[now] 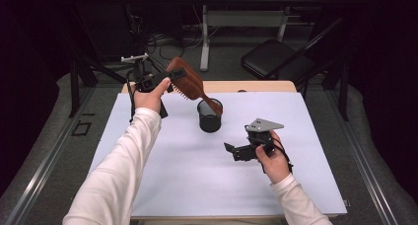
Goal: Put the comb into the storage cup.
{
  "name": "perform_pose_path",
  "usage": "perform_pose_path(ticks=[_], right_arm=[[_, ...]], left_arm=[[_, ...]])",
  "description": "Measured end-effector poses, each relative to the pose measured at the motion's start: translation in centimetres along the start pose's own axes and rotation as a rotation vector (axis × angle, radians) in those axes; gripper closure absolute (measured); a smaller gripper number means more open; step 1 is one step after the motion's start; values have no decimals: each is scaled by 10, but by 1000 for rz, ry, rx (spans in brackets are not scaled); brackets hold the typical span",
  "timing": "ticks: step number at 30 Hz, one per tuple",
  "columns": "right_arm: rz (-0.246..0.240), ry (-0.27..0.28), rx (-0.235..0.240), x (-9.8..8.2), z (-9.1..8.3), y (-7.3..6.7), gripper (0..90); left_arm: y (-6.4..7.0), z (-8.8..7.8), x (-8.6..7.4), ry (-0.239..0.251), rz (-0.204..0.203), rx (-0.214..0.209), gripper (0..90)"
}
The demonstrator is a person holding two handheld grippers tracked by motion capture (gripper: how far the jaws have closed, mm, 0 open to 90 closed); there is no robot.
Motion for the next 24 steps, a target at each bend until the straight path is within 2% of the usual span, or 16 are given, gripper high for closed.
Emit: perform_pose_path(ticks=[11,17,19,24], right_arm=[[-19,-16,13,-2,2,-2,7],[-30,-20,15,-2,3,-3,7],[-34,-22,15,-3,4,-3,7],[-38,-24,17,-3,4,-4,8]], left_arm=[[0,0,2,34,55,44,498],[0,4,1,27,85,76,499],[-1,5,0,26,107,88,499],[-2,10,-1,20,121,105,498]])
Point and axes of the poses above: each handheld gripper's, and its own axes: z roughly forward along the jaws, x roughly out of its top, y roughly to its right, the point moved 3 cm from there along z, roughly forward along the jaws, and after that the axes turned 5 degrees about -y, right-handed, at the moved point
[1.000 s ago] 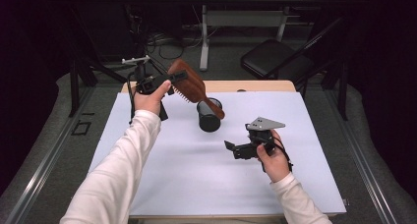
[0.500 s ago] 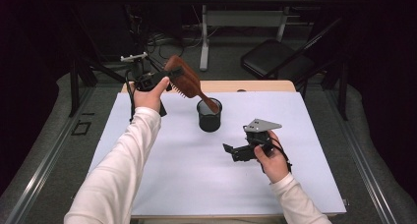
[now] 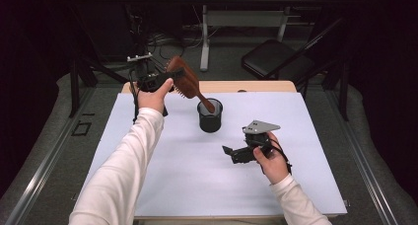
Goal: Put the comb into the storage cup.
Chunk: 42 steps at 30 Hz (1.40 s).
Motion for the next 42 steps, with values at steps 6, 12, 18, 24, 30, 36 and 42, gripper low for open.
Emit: perform_pose_path(ticks=[6,12,18,24,30,36,42], right_arm=[[-4,-5,-3,0,0,0,8],[-6,-6,-5,-1,0,0,9],[-9,-7,-4,-1,0,-1,10],[-14,-10,-2,-1,1,-1,12],[-14,-10,-3,-1,1,-1,13],[-20,-13,-2,-1,1,-1,15],[-18,-16,-1,-2,2,-2,14]], left_arm=[[1,6,-4,-21,22,24,499],[2,11,-6,-29,40,41,498],[3,17,-10,-36,69,52,498],[6,22,-12,-36,105,63,498],[8,25,-14,-38,148,78,498],[13,30,-18,-53,215,103,498],[15,33,-19,-52,240,102,498]])
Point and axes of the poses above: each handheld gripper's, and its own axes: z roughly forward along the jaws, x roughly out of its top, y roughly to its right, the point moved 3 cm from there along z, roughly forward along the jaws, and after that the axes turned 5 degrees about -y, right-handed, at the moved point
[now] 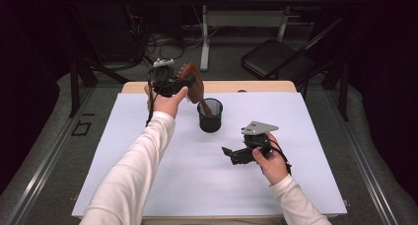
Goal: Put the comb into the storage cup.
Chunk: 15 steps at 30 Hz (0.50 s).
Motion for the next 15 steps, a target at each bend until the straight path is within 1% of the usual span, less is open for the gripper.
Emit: perform_pose_path(ticks=[5,11,12,15], right_arm=[[1,-1,-1,0,0,1,15],[-2,-5,0,-1,1,0,16],[-2,-5,-1,-1,1,0,16],[-2,-3,0,-1,1,0,16]], left_arm=[[2,4,-2,-19,20,2,497],[5,8,-4,-22,48,12,497],[5,9,-4,-25,58,12,498],[6,12,-5,-34,66,14,497]])
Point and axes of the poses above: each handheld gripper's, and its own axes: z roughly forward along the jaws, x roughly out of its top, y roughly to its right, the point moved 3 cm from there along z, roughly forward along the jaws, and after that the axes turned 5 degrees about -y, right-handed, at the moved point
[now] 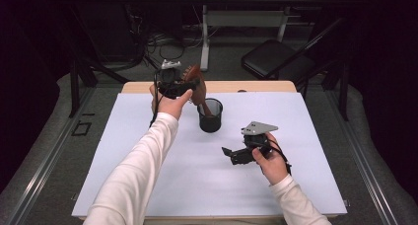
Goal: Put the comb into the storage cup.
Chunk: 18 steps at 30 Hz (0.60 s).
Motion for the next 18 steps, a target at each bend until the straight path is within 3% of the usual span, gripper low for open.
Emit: perform_pose_path(ticks=[18], right_arm=[[-5,3,1,0,-1,-1,18]], left_arm=[[12,13,-5,-12,94,59,497]])
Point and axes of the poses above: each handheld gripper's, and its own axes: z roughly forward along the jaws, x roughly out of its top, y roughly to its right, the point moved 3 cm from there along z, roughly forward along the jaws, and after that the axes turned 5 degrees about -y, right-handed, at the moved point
